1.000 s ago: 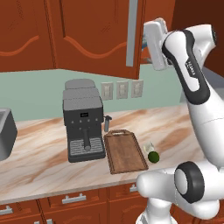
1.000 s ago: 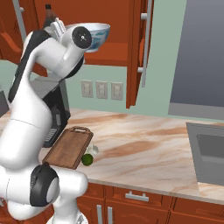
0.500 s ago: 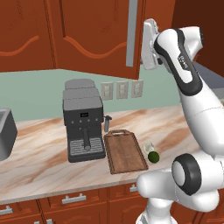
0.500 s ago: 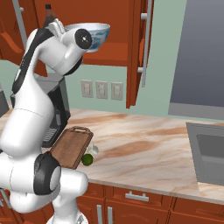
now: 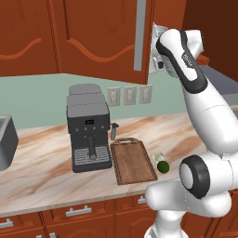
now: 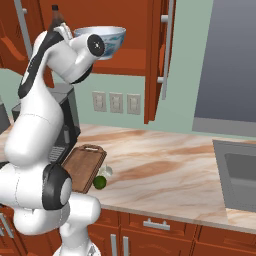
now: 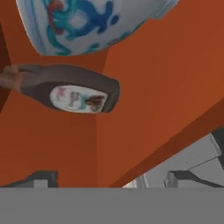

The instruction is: Open the cabinet. Place the bowl and condiment on the counter. Then place the lime and garlic on the cutting board.

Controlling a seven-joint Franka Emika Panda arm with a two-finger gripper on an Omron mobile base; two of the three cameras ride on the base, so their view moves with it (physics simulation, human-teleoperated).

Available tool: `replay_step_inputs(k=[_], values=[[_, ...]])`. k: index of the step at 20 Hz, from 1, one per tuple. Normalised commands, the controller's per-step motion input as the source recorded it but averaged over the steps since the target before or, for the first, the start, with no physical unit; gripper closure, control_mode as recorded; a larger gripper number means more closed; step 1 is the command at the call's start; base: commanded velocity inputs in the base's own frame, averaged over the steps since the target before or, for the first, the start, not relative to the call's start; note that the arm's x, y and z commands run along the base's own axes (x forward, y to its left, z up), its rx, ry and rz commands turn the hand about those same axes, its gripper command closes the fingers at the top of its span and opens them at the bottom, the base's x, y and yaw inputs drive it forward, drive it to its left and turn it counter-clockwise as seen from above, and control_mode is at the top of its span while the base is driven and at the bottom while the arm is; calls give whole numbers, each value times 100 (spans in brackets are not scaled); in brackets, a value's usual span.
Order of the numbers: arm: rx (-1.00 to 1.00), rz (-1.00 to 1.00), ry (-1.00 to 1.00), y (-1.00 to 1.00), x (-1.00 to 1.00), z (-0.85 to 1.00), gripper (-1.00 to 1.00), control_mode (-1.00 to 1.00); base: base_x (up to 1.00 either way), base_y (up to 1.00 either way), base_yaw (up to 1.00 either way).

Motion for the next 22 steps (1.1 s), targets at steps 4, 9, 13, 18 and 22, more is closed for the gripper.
replay_step_inputs(k=[4, 9, 13, 18, 22], values=[[2, 12, 8, 11, 11, 0, -100, -100, 0, 0, 0], [2, 16, 10, 5, 0, 0, -100, -100, 0, 0, 0], [2, 19, 8, 2, -3, 0, -100, -100, 0, 0, 0], [2, 19, 3, 2, -14, 0, -100, -100, 0, 0, 0], [1, 13, 0, 16, -30, 0, -100, -100, 0, 0, 0]])
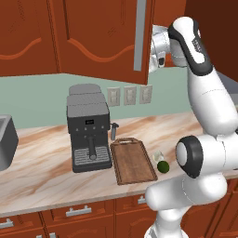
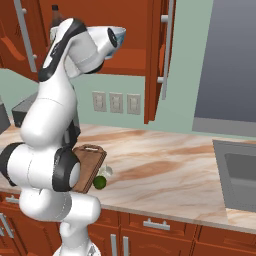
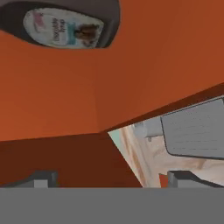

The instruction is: Open the cabinet. Place the bowl and condiment on the counter. Then place the lime and garlic on the cutting board.

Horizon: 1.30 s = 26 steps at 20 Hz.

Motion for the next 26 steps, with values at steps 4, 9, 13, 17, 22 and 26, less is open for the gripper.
replay_step_inputs(k=[4, 9, 13, 17, 22, 26], values=[[0, 10, -3, 24, -34, 0, -100, -100, 0, 0, 0], [0, 8, -6, 30, -35, 0, -100, -100, 0, 0, 0], [0, 6, -7, 31, -34, 0, -100, -100, 0, 0, 0], [0, 5, -7, 30, -33, 0, -100, -100, 0, 0, 0], [1, 13, 3, 13, -17, 3, -100, -100, 0, 0, 0], [1, 22, 15, 10, -7, 2, -100, -100, 0, 0, 0]])
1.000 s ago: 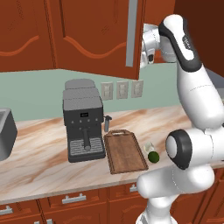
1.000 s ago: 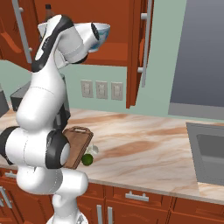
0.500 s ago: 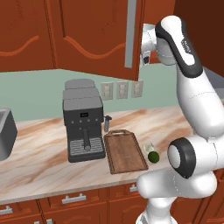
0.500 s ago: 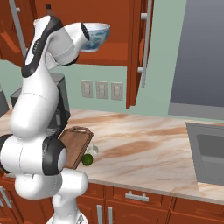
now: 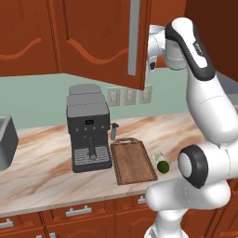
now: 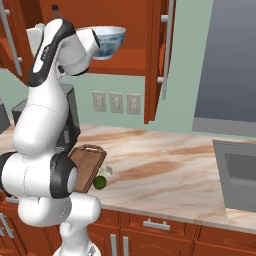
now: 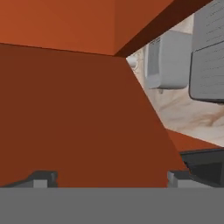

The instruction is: Open the cabinet. Place the bowl and condiment on the counter. Then place the lime and garlic on the cutting board.

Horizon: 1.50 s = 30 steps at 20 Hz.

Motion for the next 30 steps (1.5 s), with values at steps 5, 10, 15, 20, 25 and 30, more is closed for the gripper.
replay_step_inputs(k=[5, 10, 15, 20, 25, 30], values=[[4, 19, 6, 24, -15, 0, -100, -100, 0, 0, 0], [0, 11, -3, 30, -25, 0, -100, -100, 0, 0, 0], [0, 3, -11, 20, -38, 0, -100, -100, 0, 0, 0], [-2, 0, -18, 13, -44, 0, -100, -100, 0, 0, 0], [-5, 1, -19, 15, -40, 0, -100, -100, 0, 0, 0], [-6, 0, -20, 20, -39, 0, -100, -100, 0, 0, 0]])
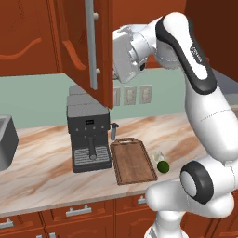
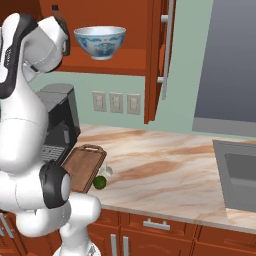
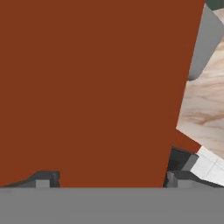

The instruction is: Open the cabinet. Place the bowl and condiment on the counter. Then place the lime and garlic on the cutting board.

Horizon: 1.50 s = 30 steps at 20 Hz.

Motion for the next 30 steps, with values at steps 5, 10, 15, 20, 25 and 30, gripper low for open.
replay_step_inputs(k=[5, 10, 15, 20, 25, 30], values=[[-6, 0, -21, 22, -37, 0, -100, -100, 0, 0, 0], [-6, 0, -21, 20, -38, 0, -100, -100, 0, 0, 0], [-5, 0, -20, 16, -39, 0, -100, -100, 0, 0, 0], [-5, 0, -20, 11, -41, 0, -100, -100, 0, 0, 0], [-7, 0, -16, 18, -26, 0, -100, -100, 0, 0, 0], [-5, 0, -9, 22, -6, -4, -100, -100, 0, 0, 0]])
